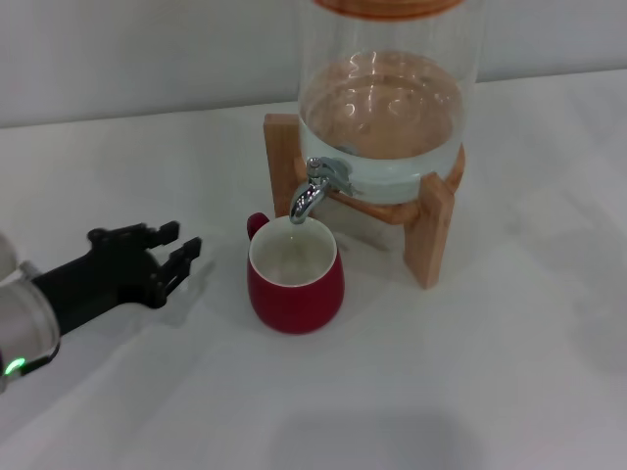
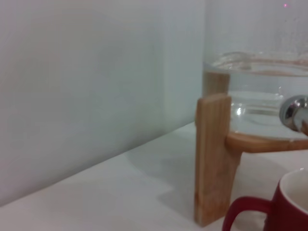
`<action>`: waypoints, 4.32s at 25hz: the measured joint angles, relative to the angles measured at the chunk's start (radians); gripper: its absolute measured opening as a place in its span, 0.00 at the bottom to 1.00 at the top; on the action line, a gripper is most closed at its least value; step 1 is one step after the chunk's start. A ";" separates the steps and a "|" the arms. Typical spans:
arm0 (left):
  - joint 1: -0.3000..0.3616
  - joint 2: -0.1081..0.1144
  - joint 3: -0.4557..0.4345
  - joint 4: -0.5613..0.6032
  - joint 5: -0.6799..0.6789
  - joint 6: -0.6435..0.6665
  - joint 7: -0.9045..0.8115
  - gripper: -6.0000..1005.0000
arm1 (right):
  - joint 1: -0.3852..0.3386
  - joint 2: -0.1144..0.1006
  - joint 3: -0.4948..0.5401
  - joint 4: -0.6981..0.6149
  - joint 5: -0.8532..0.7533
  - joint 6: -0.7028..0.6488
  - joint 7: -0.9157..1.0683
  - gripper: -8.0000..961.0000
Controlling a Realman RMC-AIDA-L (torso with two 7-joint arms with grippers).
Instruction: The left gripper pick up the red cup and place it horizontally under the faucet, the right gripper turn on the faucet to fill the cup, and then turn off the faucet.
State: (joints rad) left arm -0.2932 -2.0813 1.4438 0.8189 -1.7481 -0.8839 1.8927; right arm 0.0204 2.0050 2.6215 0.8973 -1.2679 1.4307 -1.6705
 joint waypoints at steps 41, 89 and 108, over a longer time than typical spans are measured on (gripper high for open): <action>0.243 -0.001 -0.357 0.146 -0.361 -0.323 -0.133 0.86 | -0.059 0.009 -0.351 0.296 -0.152 0.307 0.174 0.75; 0.218 -0.001 -0.381 0.121 -0.366 -0.259 -0.133 0.86 | 0.033 0.003 -1.095 0.667 -0.365 -0.431 0.439 0.75; 0.230 -0.001 -0.380 0.119 -0.366 -0.257 -0.135 0.86 | -0.023 0.000 -1.062 0.747 -0.402 -0.401 0.451 0.75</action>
State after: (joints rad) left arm -0.0630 -2.0822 1.0636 0.9383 -2.1138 -1.1411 1.7581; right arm -0.0030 2.0053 1.5599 1.6448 -1.6702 1.0300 -1.2194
